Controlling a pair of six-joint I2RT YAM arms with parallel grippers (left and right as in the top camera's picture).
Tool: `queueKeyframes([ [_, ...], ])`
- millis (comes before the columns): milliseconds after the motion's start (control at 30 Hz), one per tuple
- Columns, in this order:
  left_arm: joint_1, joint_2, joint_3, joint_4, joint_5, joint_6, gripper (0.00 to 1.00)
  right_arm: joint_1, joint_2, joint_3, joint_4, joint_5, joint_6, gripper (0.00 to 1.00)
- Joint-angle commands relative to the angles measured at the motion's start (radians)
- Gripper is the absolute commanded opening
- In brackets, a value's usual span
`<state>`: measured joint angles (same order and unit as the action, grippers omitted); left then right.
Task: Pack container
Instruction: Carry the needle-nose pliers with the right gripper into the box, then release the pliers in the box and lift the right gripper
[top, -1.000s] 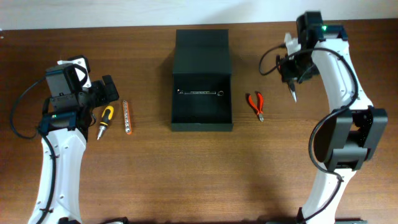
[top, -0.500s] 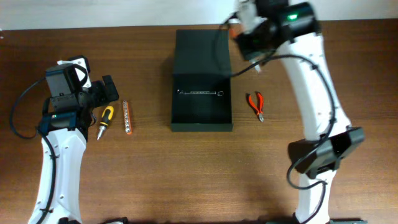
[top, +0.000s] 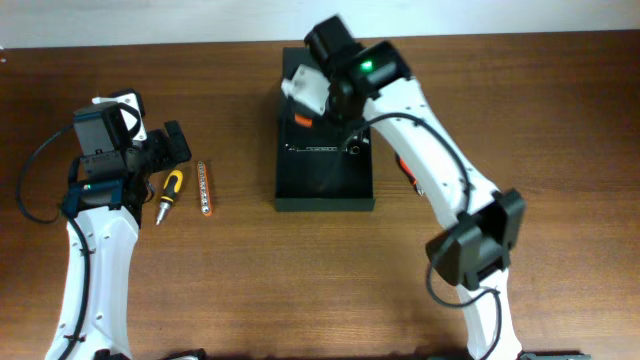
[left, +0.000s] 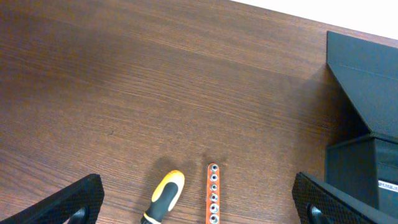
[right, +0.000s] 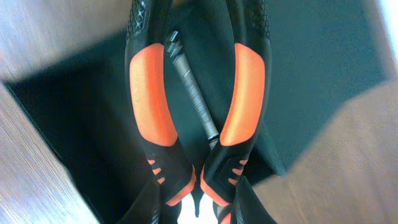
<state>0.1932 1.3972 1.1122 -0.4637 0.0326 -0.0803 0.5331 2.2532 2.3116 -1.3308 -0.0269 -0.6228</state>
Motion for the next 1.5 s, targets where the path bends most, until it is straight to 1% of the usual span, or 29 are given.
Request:
queueKeyframes([
  [0,0.006,0.003,0.020,0.002,-0.004,-0.010,0.99,0.002,0.042,-0.046,0.004,-0.006,-0.196,0.04],
  [100,0.006,0.003,0.020,0.003,-0.004,-0.009,0.99,0.002,0.061,-0.078,0.010,-0.006,-0.287,0.04],
  [200,0.006,0.003,0.020,0.002,-0.003,-0.010,0.99,0.002,0.067,-0.109,0.050,-0.006,-0.351,0.04],
  [367,0.006,0.003,0.020,0.002,-0.004,-0.010,0.99,0.003,0.067,-0.116,0.127,-0.008,-0.352,0.04],
  [467,0.006,0.003,0.020,0.002,-0.003,-0.010,0.99,0.003,0.073,-0.116,0.140,-0.043,-0.399,0.04],
  [733,0.006,0.003,0.020,0.002,-0.004,-0.010,0.99,0.003,0.125,-0.126,0.142,-0.079,-0.397,0.04],
  [933,0.006,0.003,0.020,0.003,-0.004,-0.010,0.99,0.003,0.142,-0.142,0.171,-0.145,-0.394,0.04],
  [1167,0.006,0.003,0.020,0.002,-0.004,-0.010,0.99,0.003,0.180,-0.154,0.183,-0.150,-0.387,0.04],
  [1200,0.006,0.003,0.020,0.002,-0.003,-0.010,0.99,0.003,0.182,-0.154,0.183,-0.148,-0.382,0.09],
  [1233,0.006,0.003,0.020,0.002,-0.003,-0.010,0.99,0.003,0.182,-0.154,0.183,-0.146,-0.380,0.16],
  [1300,0.006,0.003,0.020,0.003,-0.004,-0.010,0.99,0.003,0.179,-0.148,0.183,-0.144,-0.359,0.21],
  [1367,0.006,0.003,0.020,0.002,-0.003,-0.010,0.99,0.003,0.173,-0.132,0.180,-0.118,-0.310,0.32],
  [1467,0.006,0.003,0.020,0.002,-0.004,-0.010,0.99,0.003,0.145,-0.103,0.167,-0.074,-0.263,0.43],
])
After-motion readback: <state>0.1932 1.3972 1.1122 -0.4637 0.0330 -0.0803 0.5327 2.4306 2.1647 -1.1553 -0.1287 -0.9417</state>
